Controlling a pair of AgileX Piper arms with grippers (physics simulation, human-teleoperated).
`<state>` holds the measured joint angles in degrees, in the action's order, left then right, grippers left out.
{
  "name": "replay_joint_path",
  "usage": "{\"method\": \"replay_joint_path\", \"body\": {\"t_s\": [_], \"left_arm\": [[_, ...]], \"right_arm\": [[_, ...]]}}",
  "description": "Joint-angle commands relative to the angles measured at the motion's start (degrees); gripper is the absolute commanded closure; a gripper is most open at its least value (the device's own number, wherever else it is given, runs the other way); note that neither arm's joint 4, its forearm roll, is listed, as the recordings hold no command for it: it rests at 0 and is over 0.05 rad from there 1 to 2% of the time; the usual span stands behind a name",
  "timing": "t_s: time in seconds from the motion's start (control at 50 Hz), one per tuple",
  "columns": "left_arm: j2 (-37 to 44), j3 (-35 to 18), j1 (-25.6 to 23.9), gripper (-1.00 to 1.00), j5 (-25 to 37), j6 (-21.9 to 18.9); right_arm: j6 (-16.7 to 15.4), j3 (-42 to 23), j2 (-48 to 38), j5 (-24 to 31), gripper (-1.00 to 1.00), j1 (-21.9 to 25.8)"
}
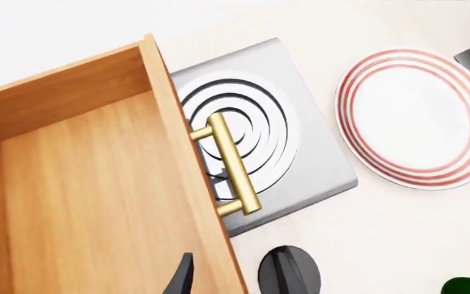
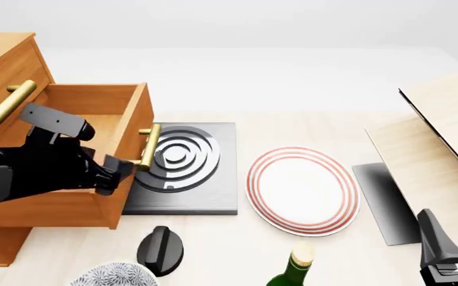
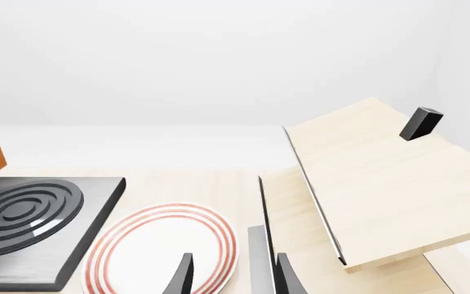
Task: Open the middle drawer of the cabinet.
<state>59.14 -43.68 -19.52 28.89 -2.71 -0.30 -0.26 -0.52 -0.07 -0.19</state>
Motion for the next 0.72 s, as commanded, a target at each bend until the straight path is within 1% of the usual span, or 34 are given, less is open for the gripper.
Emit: {"method": "replay_joint_path", "body": {"t_s": [0.02, 0.72], "left_arm": [[-4.02, -1.08, -0.10, -1.00, 2.74, -0.52], [-9.52, -0.85, -0.72, -1.00, 5.20, -0.88]], "right_arm": [[0.00, 0.00, 0.00, 0.00, -1.00, 0.01], [0.00, 0.00, 0.00, 0.00, -1.00, 0.01]]}}
